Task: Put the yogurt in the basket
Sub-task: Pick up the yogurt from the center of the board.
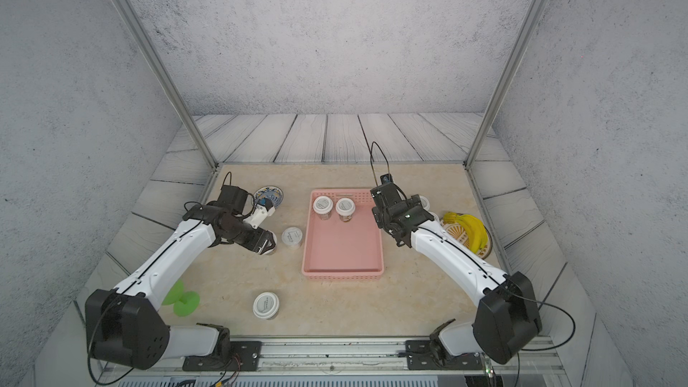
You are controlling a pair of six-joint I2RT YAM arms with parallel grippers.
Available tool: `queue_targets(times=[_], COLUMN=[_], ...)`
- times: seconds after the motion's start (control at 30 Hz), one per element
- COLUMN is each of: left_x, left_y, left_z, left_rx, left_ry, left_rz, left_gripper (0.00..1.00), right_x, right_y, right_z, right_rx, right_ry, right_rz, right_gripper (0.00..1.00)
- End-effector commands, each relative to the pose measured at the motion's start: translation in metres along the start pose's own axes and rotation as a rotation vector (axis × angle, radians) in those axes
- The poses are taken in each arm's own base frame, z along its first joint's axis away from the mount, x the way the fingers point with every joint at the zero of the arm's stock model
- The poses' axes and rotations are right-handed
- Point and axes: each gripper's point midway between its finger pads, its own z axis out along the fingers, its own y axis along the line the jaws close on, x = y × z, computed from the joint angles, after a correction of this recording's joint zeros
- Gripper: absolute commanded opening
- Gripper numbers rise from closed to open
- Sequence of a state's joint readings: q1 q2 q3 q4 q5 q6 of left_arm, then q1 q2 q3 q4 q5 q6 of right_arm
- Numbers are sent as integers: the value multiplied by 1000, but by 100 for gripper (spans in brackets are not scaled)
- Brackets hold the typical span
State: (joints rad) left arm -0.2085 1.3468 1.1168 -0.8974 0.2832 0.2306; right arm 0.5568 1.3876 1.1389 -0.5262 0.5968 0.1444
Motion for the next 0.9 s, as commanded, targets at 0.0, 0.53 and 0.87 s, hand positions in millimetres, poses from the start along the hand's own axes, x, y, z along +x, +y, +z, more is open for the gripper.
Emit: queue_targets(times=[0.0,0.53,0.87], left_x=[-3,-53,-98], left_y=[0,-15,-31], left_z=[-18,-54,-50], left_rx=[-9,78,195], left_ry=[-9,-107,-127], left_rz=[-19,-19,-61], left_gripper=[71,70,69], right_x=[2,2,4], right_y=[0,-7,-20], right_z=[3,-2,-14], right_rx=[5,24,53], right_ry=[19,14,7], right_rz=[-11,-4,15], right_gripper=[100,100,100])
